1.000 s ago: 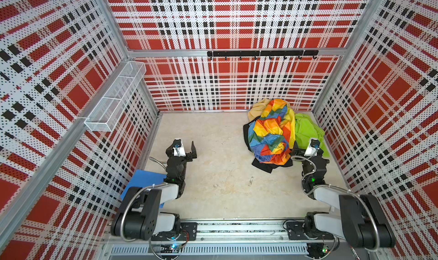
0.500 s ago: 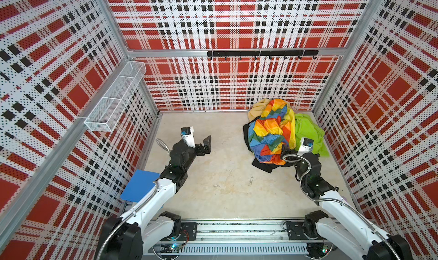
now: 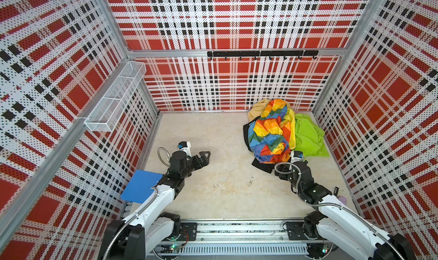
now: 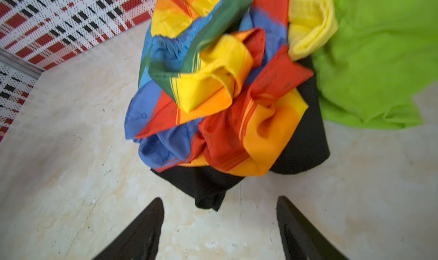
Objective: Pick out a specific cloth from the pile
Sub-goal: 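Reach the right gripper down into the pile and grasp the black cloth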
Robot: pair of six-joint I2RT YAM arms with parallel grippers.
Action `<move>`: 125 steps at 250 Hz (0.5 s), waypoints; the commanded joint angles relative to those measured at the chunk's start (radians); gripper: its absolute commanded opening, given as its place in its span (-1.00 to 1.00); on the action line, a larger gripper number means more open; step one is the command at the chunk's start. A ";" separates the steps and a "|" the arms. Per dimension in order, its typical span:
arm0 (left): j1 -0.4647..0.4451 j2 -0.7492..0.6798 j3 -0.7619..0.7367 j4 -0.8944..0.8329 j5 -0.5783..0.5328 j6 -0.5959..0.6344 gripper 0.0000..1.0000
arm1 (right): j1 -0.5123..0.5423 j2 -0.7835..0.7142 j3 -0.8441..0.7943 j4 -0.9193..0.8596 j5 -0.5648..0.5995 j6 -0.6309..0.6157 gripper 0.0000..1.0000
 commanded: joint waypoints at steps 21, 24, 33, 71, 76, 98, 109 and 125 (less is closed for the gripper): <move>0.002 -0.025 0.012 0.065 0.005 0.010 0.98 | 0.026 0.085 0.003 0.121 -0.079 0.066 0.46; 0.001 -0.023 0.011 0.065 -0.003 0.010 0.98 | 0.027 0.092 0.004 0.125 -0.080 0.069 0.45; -0.002 -0.021 0.009 0.065 -0.023 0.010 0.98 | 0.031 0.114 0.009 0.137 -0.079 0.081 0.41; -0.009 -0.016 -0.009 0.099 -0.015 -0.006 0.98 | 0.040 0.202 0.007 0.227 -0.091 0.141 0.29; -0.013 -0.016 -0.010 0.104 -0.013 -0.004 0.98 | 0.045 0.216 0.009 0.239 -0.091 0.144 0.28; -0.044 -0.006 0.001 0.105 -0.003 0.018 0.98 | 0.054 0.279 0.031 0.250 -0.079 0.158 0.22; -0.060 0.001 0.007 0.105 0.005 0.026 0.98 | 0.057 0.309 0.044 0.254 -0.075 0.164 0.20; -0.085 0.007 0.015 0.105 0.000 0.032 0.99 | 0.060 0.344 0.048 0.284 -0.083 0.171 0.19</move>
